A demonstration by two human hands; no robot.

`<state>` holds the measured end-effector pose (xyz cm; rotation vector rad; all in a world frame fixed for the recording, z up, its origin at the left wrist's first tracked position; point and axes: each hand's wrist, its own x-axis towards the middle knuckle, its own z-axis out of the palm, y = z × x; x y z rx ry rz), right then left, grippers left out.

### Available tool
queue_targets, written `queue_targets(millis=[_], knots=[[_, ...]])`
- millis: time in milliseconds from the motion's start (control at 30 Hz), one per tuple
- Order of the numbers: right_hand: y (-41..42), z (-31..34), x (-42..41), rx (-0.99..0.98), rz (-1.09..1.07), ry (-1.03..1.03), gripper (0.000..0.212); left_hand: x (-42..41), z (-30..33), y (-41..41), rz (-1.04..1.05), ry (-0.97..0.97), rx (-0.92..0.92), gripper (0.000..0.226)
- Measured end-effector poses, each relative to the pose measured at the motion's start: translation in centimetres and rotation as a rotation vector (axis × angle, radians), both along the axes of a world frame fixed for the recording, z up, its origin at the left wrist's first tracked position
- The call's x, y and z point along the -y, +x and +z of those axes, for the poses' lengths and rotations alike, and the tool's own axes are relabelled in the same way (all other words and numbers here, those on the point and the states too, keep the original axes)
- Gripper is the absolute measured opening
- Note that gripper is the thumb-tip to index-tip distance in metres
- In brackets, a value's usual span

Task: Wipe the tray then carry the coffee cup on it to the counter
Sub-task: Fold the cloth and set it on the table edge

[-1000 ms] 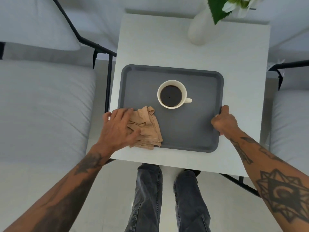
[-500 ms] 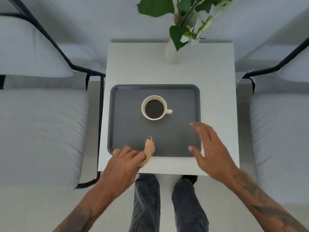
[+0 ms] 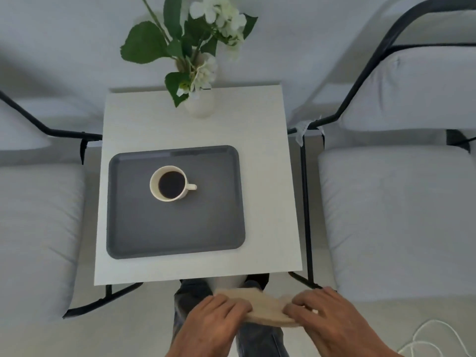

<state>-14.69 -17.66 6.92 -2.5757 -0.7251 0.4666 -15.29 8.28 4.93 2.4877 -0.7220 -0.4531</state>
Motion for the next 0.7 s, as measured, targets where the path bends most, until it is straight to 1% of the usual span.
queue_targets(millis=[67, 133, 167, 233, 300, 367, 433, 533, 567, 600, 633, 667, 700], knots=[[0.0, -0.3, 2.3, -0.003, -0.118, 0.028, 0.025, 1.4, -0.4, 1.1, 0.009, -0.011, -0.004, 0.033], [0.8, -0.6, 3.8, -0.046, -0.229, 0.020, 0.030, 2.7, -0.4, 2.8, -0.005, -0.018, 0.002, 0.036], [1.5, -0.6, 4.2, -0.060, -0.276, 0.013, 0.031, 3.4, -0.2, 3.9, -0.004, -0.022, 0.016, 0.034], [3.4, -0.3, 4.7, -0.054, -0.341, 0.008, 0.033, 4.7, 0.2, 6.2, 0.037, -0.039, 0.054, 0.024], [5.5, 0.0, 4.8, -0.006, -0.363, 0.010, 0.037, 5.6, 0.6, 8.6, 0.096, -0.064, 0.099, 0.016], [7.1, -0.1, 5.0, 0.043, -0.380, 0.014, 0.040, 6.0, 0.2, 10.3, 0.136, -0.083, 0.153, 0.014], [7.8, -0.6, 4.9, 0.061, -0.399, 0.038, 0.048, 5.9, -0.8, 11.3, 0.151, -0.094, 0.187, 0.016], [7.1, -2.9, 4.6, 0.020, -0.372, 0.030, 0.060, 5.3, -3.2, 11.2, 0.109, -0.092, 0.158, 0.018], [6.4, -4.2, 4.5, -0.011, -0.364, 0.017, 0.057, 5.1, -4.3, 10.7, 0.078, -0.080, 0.135, 0.019], [5.8, -5.4, 4.3, -0.048, -0.371, -0.002, 0.047, 4.9, -5.5, 10.0, 0.046, -0.060, 0.098, 0.020], [4.9, -7.0, 4.2, -0.084, -0.382, -0.025, 0.032, 4.6, -6.8, 9.1, 0.015, -0.028, 0.052, 0.022], [4.2, -8.3, 4.0, -0.127, -0.390, -0.058, 0.029, 4.3, -7.9, 8.1, -0.012, 0.011, 0.011, 0.024], [3.2, -9.9, 3.9, -0.171, -0.372, -0.077, 0.037, 4.0, -8.9, 7.2, -0.030, 0.048, -0.024, 0.027]])
